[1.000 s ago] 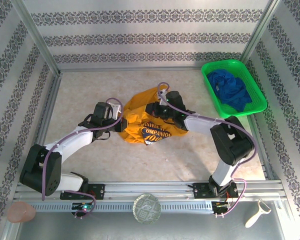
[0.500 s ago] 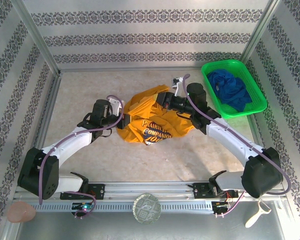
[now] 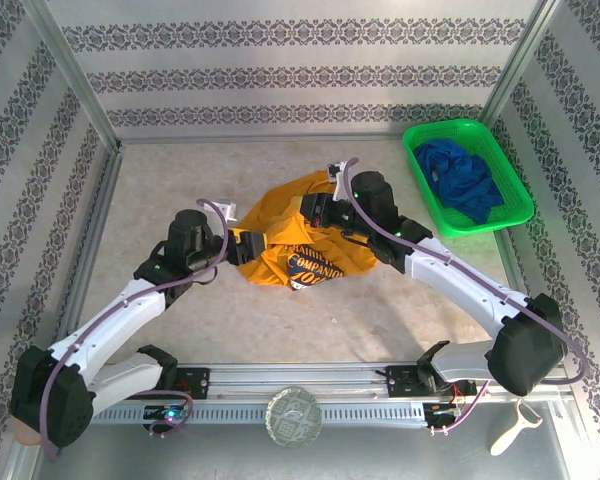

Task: Fold the inside-out t-shirt

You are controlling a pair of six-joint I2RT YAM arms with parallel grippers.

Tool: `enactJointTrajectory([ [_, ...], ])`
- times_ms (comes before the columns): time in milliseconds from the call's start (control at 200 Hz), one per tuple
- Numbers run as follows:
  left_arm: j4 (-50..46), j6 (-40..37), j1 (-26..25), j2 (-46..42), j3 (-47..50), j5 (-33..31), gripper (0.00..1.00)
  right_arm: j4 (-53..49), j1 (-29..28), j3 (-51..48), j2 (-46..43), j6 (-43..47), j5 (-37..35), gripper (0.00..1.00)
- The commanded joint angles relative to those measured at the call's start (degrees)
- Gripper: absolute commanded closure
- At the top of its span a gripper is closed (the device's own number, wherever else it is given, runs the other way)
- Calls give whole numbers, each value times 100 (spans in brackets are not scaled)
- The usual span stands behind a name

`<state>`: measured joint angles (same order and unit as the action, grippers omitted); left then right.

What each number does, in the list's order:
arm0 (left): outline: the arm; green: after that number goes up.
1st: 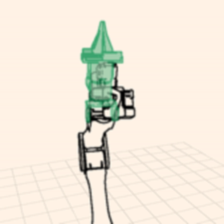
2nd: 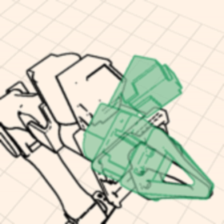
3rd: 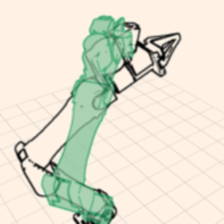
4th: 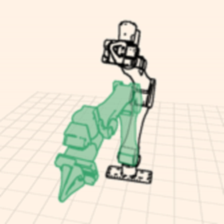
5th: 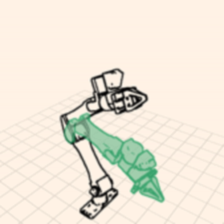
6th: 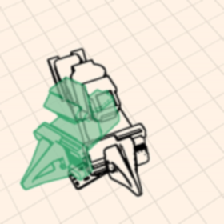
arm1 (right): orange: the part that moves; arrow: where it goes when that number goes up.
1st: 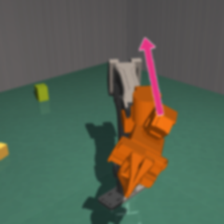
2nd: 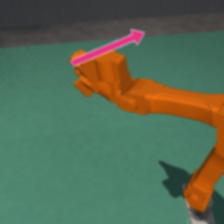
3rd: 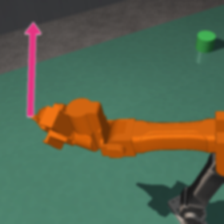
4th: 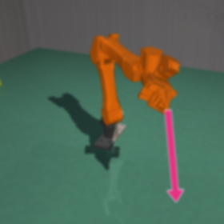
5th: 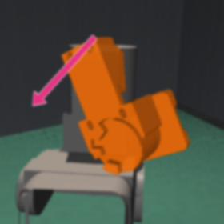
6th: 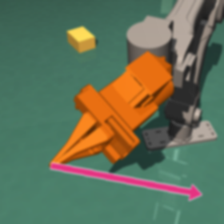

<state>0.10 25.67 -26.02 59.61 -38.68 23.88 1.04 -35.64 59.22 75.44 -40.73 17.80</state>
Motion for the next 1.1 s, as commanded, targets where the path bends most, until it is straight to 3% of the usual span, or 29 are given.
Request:
enactJointTrajectory([
  [0, 456, 391, -584, 73, 66, -316, 37, -124, -181, 210, 20, 43, -522, 100],
  [225, 1235, 566, -1403, 780, -81, -935, 37, -113, -500, 239, 110, -85, -810, 100],
  [450, 1493, 685, -1599, 1253, -241, -1949, 37, -113, -703, 242, 55, -159, -962, 100],
  [600, 1286, 807, -1599, 1427, -358, -2752, 44, -113, -812, 273, 7, -248, -1000, 100],
  [929, 1568, 818, -1599, 1825, -548, -2788, 46, 5, -1050, 406, 146, -427, -1007, 100],
  [959, 1535, 806, -1599, 1851, -570, -2793, 50, 8, -1064, 414, 155, -427, -1007, 100],
  [1094, 1509, 691, -1552, 1835, -573, -2721, 95, 2, -1047, 463, 164, -431, -1033, 100],
])
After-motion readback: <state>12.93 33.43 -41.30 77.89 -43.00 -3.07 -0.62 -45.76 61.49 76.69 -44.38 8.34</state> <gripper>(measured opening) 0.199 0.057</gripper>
